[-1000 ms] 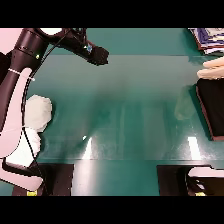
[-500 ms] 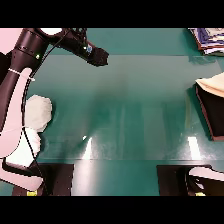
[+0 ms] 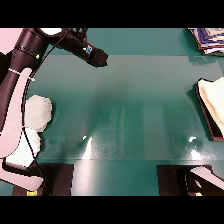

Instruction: Fold the shirts.

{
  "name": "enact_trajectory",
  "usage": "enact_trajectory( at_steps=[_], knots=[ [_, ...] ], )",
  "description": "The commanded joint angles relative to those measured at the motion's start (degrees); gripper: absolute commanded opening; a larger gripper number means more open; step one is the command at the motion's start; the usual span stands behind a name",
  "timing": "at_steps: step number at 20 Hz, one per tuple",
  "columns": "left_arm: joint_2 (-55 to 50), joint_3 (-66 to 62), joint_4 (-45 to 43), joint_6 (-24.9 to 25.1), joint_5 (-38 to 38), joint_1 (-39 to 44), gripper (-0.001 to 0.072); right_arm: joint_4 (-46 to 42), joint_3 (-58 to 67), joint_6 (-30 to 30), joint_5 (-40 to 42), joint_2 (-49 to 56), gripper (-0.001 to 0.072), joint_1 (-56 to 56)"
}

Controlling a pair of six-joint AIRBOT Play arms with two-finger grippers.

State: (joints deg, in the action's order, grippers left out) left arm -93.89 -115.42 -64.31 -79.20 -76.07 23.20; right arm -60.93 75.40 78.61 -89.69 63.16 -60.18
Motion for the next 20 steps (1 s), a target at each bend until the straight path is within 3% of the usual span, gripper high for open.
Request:
enact_trajectory(
  at_steps=[1, 5, 9, 10, 13, 14, 20],
  knots=[
    [-0.04, 0.00, 0.02, 0.15, 0.11, 0.04, 0.0026, 5.20, -3.15, 0.02, 2.32, -3.43, 0.0589, -1.68],
    [-0.04, 0.00, 0.13, 0.07, 0.13, 0.04, 0.0026, 18.78, -3.13, 0.00, 3.61, -4.96, 0.0587, 9.44],
    [-0.04, 0.00, 0.26, 0.07, 0.66, 0.02, 0.0026, 19.93, -2.99, 0.00, 6.12, -5.49, 0.0580, 27.52],
    [-0.04, 0.00, 0.26, 0.07, 0.66, 0.04, 0.0026, 20.00, -2.99, -0.02, 7.06, -5.49, 0.0489, 31.61],
    [-0.02, 0.00, 0.26, 0.07, 0.66, 0.04, 0.0026, 19.93, -2.99, -0.76, 10.08, -5.49, 0.0099, 42.99],
    [-0.04, 0.00, 0.26, 0.07, 0.63, 0.04, 0.0026, 19.78, -3.02, -1.57, 10.78, -5.49, 0.0020, 45.70],
    [-0.02, 0.00, 0.26, 0.07, 0.66, 0.04, 0.0026, 17.29, -2.99, -2.21, 13.18, -5.38, 0.0020, 53.16]
  ],
)
